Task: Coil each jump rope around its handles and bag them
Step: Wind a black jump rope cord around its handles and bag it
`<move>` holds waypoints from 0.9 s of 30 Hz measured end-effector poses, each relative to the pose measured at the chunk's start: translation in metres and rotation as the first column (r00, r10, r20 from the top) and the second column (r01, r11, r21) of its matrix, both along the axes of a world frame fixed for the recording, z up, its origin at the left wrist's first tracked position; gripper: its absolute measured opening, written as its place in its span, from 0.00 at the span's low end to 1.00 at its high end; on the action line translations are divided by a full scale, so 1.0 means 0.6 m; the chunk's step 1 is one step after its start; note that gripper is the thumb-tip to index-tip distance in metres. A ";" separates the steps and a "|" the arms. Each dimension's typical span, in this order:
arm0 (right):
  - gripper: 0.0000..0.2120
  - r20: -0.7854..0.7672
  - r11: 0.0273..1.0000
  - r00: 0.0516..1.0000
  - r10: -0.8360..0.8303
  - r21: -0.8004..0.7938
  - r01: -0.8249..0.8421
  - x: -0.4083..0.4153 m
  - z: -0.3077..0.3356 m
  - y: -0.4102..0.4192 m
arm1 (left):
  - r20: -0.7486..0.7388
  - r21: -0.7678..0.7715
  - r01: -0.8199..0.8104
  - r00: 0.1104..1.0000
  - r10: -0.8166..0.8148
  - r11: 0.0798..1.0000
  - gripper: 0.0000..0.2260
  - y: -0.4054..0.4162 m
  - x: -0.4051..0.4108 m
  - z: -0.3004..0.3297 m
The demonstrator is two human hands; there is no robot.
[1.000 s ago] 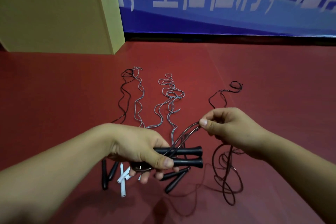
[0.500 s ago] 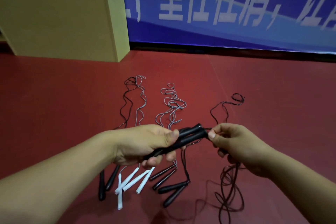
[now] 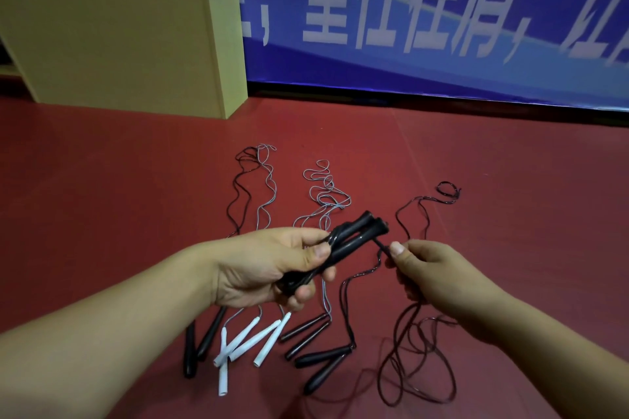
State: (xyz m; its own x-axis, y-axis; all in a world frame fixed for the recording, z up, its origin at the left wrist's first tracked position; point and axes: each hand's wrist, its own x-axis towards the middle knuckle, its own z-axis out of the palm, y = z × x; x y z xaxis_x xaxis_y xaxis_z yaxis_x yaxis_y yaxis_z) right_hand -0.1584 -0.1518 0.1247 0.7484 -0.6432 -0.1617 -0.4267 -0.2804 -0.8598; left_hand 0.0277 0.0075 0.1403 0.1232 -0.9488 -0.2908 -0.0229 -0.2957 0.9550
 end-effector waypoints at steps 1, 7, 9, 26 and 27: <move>0.20 -0.005 1.000 1.000 0.000 -0.003 0.000 0.001 -0.001 0.000 | -0.014 -0.010 0.011 1.000 -0.012 1.000 0.17 0.001 0.003 -0.003; 0.08 0.008 0.989 1.000 -0.028 0.147 0.026 0.010 0.008 0.006 | -0.243 -0.012 -0.098 0.966 0.093 0.995 0.13 -0.002 -0.013 0.002; 0.06 0.022 0.985 1.000 -0.005 0.172 0.001 0.009 0.013 0.011 | -0.191 -0.004 -0.172 0.967 0.168 0.985 0.08 -0.005 -0.015 0.001; 0.07 -0.105 0.950 0.994 0.028 -0.307 -0.059 0.005 0.012 0.011 | 0.160 -0.027 -0.411 0.898 0.410 0.911 0.05 -0.018 0.008 -0.016; 0.06 -0.085 0.950 0.996 0.003 -0.312 -0.029 0.007 0.013 0.012 | 0.176 -0.034 -0.420 0.890 0.419 0.907 0.04 -0.019 0.010 -0.017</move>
State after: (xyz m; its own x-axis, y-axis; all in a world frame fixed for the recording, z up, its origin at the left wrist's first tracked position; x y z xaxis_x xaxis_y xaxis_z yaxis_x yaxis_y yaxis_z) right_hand -0.1542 -0.1447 0.1323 0.7516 -0.6595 -0.0159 -0.4859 -0.5371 -0.6895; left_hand 0.0335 -0.0037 0.1298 0.5592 -0.7960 -0.2317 -0.0625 -0.3192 0.9456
